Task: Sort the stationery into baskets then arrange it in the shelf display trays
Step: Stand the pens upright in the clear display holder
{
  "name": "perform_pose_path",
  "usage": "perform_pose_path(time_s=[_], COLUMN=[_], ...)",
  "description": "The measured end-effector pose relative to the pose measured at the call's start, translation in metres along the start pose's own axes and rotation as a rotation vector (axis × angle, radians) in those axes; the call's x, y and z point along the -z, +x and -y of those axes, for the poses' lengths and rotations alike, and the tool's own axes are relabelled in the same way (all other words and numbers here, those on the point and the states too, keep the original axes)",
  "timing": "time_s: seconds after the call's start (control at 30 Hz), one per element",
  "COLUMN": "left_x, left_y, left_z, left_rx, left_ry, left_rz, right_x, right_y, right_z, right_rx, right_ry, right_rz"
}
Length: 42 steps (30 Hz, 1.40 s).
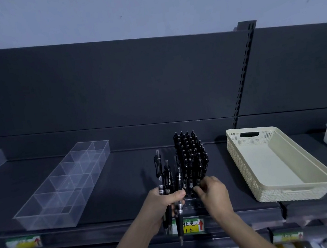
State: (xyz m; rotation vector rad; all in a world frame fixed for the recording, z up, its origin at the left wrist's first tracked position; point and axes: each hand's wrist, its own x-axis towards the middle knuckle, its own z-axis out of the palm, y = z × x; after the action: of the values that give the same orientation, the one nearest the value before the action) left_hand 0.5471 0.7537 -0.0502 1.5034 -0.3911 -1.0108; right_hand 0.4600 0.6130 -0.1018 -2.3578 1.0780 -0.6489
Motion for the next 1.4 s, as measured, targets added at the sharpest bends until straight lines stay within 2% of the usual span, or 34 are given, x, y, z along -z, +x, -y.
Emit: perform_pose_path(time_s=[0.17, 0.23, 0.33, 0.5, 0.63, 0.73, 0.97, 1.13, 1.4], left_x=[-0.001, 0.0, -0.004, -0.02, -0.02, -0.021, -0.024, -0.004, 0.003], left_y=[-0.001, -0.001, 0.0, 0.001, 0.002, 0.003, 0.0, -0.001, -0.003], left_z=[-0.002, -0.003, -0.004, -0.007, -0.006, -0.004, -0.002, 0.0, 0.003], left_rx=[-0.005, -0.021, -0.067, -0.118, -0.083, -0.068, -0.096, -0.056, -0.082], left_ry=[0.017, 0.037, 0.079, 0.11, 0.075, 0.062, 0.07, 0.015, -0.028], left_rz=[0.007, 0.021, 0.074, 0.175, 0.266, 0.261, 0.158, -0.022, -0.102], right_x=[0.011, 0.021, 0.042, 0.064, 0.072, 0.072, 0.077, 0.1, 0.072], right_y=[-0.006, -0.015, -0.024, -0.02, -0.019, -0.018, -0.021, 0.002, 0.004], right_z=[0.001, 0.003, 0.02, 0.043, 0.03, 0.025, 0.025, 0.012, 0.02], right_rx=[-0.012, 0.013, 0.062, -0.047, -0.147, -0.184, -0.182, -0.041, 0.142], right_ry=[0.046, 0.083, 0.327, 0.699, 0.913, 1.01, 0.788, 0.447, 0.084], right_rz=[0.055, 0.013, -0.024, 0.293, 0.406, 0.446, 0.292, 0.002, -0.025])
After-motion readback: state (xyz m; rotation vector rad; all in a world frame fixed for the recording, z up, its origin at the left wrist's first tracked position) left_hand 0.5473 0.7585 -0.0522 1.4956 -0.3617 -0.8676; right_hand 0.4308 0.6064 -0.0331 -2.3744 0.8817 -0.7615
